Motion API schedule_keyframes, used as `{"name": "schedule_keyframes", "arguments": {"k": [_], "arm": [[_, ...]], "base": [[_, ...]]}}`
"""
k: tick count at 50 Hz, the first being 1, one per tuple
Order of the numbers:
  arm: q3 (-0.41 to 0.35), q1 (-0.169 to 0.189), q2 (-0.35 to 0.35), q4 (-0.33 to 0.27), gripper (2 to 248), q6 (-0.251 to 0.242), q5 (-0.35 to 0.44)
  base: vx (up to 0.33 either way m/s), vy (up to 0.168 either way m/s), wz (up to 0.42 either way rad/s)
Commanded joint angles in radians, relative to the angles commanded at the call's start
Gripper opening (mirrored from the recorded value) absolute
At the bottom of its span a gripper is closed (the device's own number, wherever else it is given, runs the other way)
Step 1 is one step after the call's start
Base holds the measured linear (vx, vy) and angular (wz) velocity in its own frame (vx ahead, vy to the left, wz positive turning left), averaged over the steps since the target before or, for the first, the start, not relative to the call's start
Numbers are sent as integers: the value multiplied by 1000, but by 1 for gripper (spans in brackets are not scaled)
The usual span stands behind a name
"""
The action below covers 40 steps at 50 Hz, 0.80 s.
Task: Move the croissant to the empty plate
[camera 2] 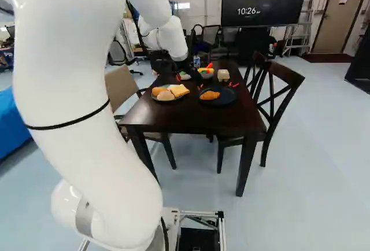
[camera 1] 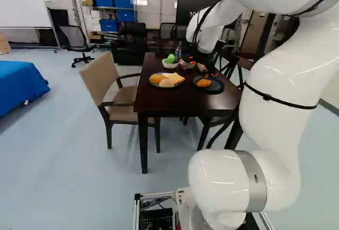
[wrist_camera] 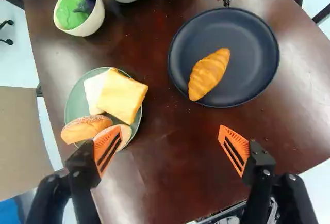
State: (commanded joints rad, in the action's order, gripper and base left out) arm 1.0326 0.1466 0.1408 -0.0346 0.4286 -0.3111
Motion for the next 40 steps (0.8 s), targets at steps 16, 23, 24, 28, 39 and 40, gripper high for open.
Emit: {"name": "schedule_keyframes", "arguments": {"k": [16,23,24,28,39,40], "arm": [[-179,-28,-80,7,247,-81,224],[-257,-40,-114,9,247,-117,322],[-268,-42,-119,10,247,-122,336],[-311,-48,-138,11,247,-141,390],[-423,-66,-188,16,247,-192,530],[-433,-67,-192,16,247,-196,542]], "base": [[0,0,0],[0,0,0],[0,0,0],[0,0,0],[0,0,0],[0,0,0]]}}
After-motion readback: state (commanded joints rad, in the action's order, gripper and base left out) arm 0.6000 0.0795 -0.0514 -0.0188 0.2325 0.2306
